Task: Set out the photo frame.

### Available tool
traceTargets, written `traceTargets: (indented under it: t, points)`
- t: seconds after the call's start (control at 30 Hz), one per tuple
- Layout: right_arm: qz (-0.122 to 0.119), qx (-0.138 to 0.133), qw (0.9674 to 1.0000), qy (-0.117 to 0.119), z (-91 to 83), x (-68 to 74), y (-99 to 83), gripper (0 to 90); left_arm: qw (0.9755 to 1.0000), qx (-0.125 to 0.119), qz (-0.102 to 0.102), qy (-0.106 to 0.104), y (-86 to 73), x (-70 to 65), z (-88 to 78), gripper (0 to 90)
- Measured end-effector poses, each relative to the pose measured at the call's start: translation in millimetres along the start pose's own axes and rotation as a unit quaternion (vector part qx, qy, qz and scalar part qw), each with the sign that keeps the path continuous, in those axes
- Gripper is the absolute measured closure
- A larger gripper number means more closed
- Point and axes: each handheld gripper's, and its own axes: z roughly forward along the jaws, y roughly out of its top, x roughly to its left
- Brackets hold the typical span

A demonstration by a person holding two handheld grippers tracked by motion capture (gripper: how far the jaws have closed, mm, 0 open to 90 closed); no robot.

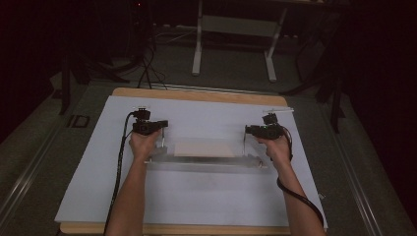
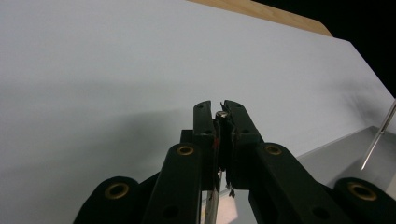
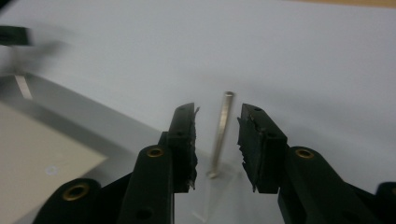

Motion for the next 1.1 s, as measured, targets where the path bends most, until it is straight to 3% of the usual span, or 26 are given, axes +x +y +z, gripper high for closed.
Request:
traceTargets:
  t: [0.17,0.43,0.7,0.9,1.1]
  points:
    - [-0.026,0.009,0.9993,0.026,-12.2,17.0,0.4,67.0,1.0000,0.001,-0.006,0.001,0.5,-0.1,0.6,84.6]
    - [-0.085,0.013,0.9950,0.052,-36.1,46.4,1.1,89.9,0.9999,0.000,-0.011,0.002,0.2,-0.1,0.9,84.6]
    - [-0.112,-0.009,0.9912,0.070,-72.6,76.7,3.0,90.0,0.9998,0.001,-0.020,-0.002,0.5,1.1,1.4,84.4]
    - [-0.153,0.000,0.9841,0.090,-86.8,101.4,4.3,90.0,0.9998,0.002,-0.020,-0.003,0.5,1.2,1.3,84.4]
    - [-0.171,-0.008,0.9786,0.114,-95.4,117.3,1.2,90.0,0.9997,0.002,-0.022,-0.004,0.5,1.6,1.4,84.3]
